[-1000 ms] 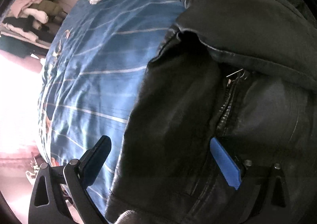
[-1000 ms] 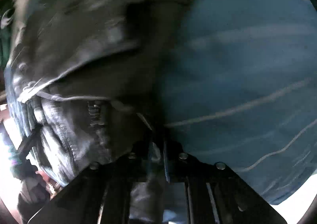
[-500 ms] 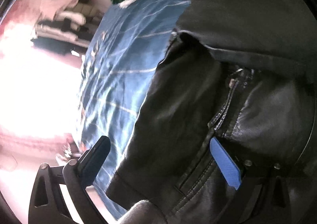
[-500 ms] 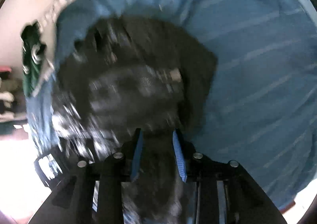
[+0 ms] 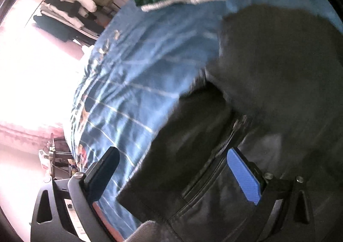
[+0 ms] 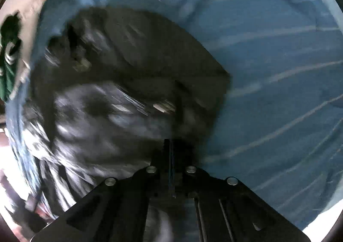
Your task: Fold large clothes
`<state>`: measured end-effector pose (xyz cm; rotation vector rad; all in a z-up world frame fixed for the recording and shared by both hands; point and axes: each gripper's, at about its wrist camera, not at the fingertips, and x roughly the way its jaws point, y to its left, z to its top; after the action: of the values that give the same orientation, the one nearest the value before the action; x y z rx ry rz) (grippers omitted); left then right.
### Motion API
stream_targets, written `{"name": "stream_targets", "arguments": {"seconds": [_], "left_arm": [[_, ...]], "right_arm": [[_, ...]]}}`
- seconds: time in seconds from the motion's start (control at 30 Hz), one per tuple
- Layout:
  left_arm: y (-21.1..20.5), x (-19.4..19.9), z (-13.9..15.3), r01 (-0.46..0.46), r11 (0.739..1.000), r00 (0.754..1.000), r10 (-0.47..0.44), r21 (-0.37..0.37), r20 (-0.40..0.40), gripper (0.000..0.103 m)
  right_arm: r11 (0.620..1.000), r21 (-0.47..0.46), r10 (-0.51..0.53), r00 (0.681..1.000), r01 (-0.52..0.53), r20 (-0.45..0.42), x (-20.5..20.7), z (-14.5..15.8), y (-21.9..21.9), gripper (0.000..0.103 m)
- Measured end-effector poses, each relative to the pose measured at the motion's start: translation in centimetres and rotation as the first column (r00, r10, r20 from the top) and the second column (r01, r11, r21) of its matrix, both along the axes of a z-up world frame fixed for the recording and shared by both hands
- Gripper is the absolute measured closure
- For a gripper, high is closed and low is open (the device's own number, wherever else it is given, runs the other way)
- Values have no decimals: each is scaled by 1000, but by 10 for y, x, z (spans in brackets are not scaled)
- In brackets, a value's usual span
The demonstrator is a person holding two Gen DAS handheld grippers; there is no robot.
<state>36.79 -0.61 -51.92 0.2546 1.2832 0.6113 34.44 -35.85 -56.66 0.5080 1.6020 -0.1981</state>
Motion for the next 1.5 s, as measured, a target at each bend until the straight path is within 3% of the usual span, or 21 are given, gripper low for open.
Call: {"name": "stream_targets", "arguments": {"seconds": [0.03, 0.1, 0.17, 0.27, 0.37, 0.43, 0.5, 0.6, 0.77, 0.8, 0.87, 0.9, 0.93, 1.03, 1.17, 1.37, 1.5], "left_arm": [[-1, 6, 4, -7, 1000, 1000, 7, -5, 6, 0], [-3, 26, 13, -10, 1000, 1000, 10, 9, 25, 0], [-1, 53, 11, -7, 999, 999, 5, 42, 38, 0], [5, 91, -13, -3, 996, 1000, 3, 87, 5, 0], [8, 116, -58, 37, 995, 993, -26, 97, -112, 0], [3, 120, -68, 77, 989, 991, -62, 130, -120, 0], [-2, 118, -67, 104, 981, 990, -87, 166, -108, 0], [-2, 112, -56, 100, 980, 992, -85, 170, -94, 0], [-22, 72, -8, 99, 981, 995, -93, 168, -42, 0], [-31, 64, 0, 107, 979, 994, -102, 174, -38, 0], [-56, 33, 17, 132, 973, 991, -126, 189, -39, 0], [-70, 17, 24, 143, 971, 989, -137, 194, -47, 0], [-81, 2, 29, 153, 970, 988, -145, 187, -54, 0], [-123, -45, 37, 186, 969, 980, -171, 162, -102, 0], [-187, -107, 33, 240, 961, 959, -214, 135, -184, 0], [-270, -165, -11, 321, 936, 913, -264, 148, -312, 0], [-302, -175, -50, 396, 892, 878, -299, 217, -375, 0]], "right_arm": [[1000, 25, -7, 1000, 7, -7, 0, -1, -6, 103], [994, 100, -35, 999, 35, 0, 6, 5, -16, 103], [993, 119, -27, 998, 21, 56, 16, 20, -19, 103], [987, 145, 42, 986, -66, 160, 41, 39, -4, 103], [987, 89, 123, 986, -134, 117, 58, 15, 17, 103], [987, 90, 125, 990, -130, 58, 70, -14, 18, 103], [987, 73, 143, 988, -146, 50, 77, -27, 22, 103], [980, 69, 183, 981, -187, 56, 82, -19, 24, 102], [956, 208, 174, 972, -206, 160, 73, 2, 5, 100], [946, 246, 167, 968, -210, 185, 69, 9, -4, 96], [925, 305, 165, 962, -227, 217, 60, 24, -24, 61], [915, 327, 164, 959, -235, 229, 54, 27, -31, 18], [904, 351, 163, 956, -244, 245, 47, 34, -40, 1], [893, 364, 180, 951, -265, 252, 23, 48, -62, 2], [914, 315, 188, 956, -255, 226, 0, 54, -100, 1], [936, 292, 157, 975, -197, 155, -24, 32, -152, 2], [939, 309, 120, 985, -154, 125, -28, 17, -167, 2]]}}
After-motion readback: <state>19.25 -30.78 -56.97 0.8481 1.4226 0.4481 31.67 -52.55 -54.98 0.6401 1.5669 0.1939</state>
